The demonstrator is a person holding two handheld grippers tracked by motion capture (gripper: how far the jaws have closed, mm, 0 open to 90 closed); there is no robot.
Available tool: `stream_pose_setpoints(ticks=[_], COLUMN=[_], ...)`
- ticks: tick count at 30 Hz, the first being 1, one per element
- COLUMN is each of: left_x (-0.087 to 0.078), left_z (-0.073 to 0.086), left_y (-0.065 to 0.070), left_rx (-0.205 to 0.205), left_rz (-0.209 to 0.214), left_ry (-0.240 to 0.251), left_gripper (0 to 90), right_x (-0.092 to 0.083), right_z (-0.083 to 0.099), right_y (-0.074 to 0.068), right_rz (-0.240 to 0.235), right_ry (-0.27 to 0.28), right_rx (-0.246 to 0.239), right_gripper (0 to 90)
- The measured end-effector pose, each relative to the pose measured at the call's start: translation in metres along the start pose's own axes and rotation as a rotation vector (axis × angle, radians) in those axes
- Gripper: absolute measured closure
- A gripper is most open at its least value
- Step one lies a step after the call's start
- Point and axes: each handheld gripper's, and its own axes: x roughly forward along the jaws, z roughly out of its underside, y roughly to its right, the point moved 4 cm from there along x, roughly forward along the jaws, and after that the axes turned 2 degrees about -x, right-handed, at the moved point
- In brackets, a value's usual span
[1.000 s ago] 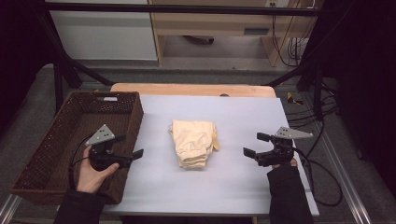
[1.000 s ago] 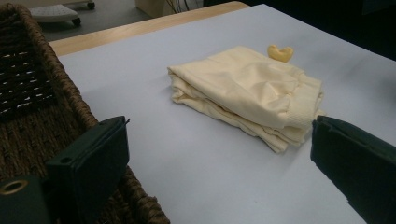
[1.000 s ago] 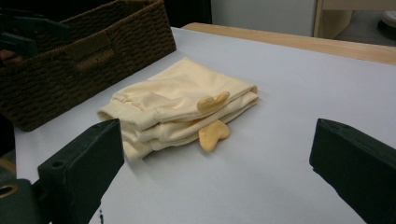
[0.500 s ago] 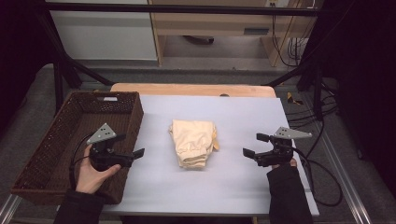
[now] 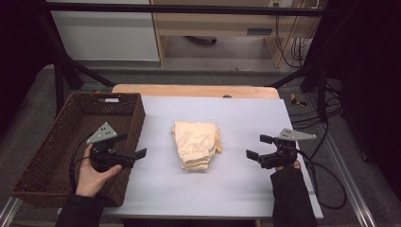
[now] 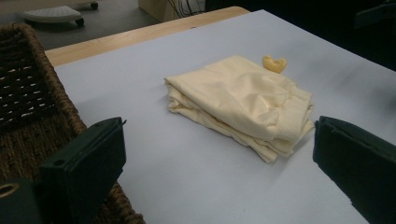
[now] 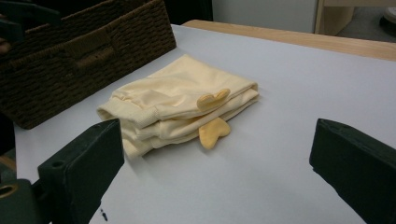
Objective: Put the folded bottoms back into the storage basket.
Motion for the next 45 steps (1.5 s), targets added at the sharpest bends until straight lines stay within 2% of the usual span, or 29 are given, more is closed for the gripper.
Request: stream_pose_setpoints(ticks=[7, 12, 25, 33, 39, 45], left_x=[0.0, 0.001, 0.006, 0.017, 0.031, 0.038], left_z=[-0.006, -0.01, -0.017, -0.018, -0.016, -0.014], left_y=[0.006, 0.01, 0.022, 0.036, 0.047, 0.054], left_rx=[0.01, -0.003, -0.004, 0.011, 0.02, 0.024], left_rz=[0.009, 0.015, 0.021, 0.025, 0.034, 0.038], left_ry=[0.007, 0.009, 0.012, 0.002, -0.024, -0.027], left_gripper=[2.5, 2.5, 2.3, 2.1, 2.1, 2.0], right_x=[-0.001, -0.001, -0.001, -0.002, -0.003, -0.003], right_z=[0.0, 0.0, 0.0, 0.0, 0.0, 0.0], right_y=[0.0, 0.0, 0.001, 0.001, 0.002, 0.002], right_rz=[0.0, 0.0, -0.001, -0.001, 0.0, 0.001], right_ry=[0.002, 0.003, 0.0, 0.004, 0.007, 0.003], right_rx=[-0.001, 0.0, 0.003, 0.001, 0.0, -0.001], right_gripper=[3.3, 3.3, 3.3, 3.2, 3.3, 3.3])
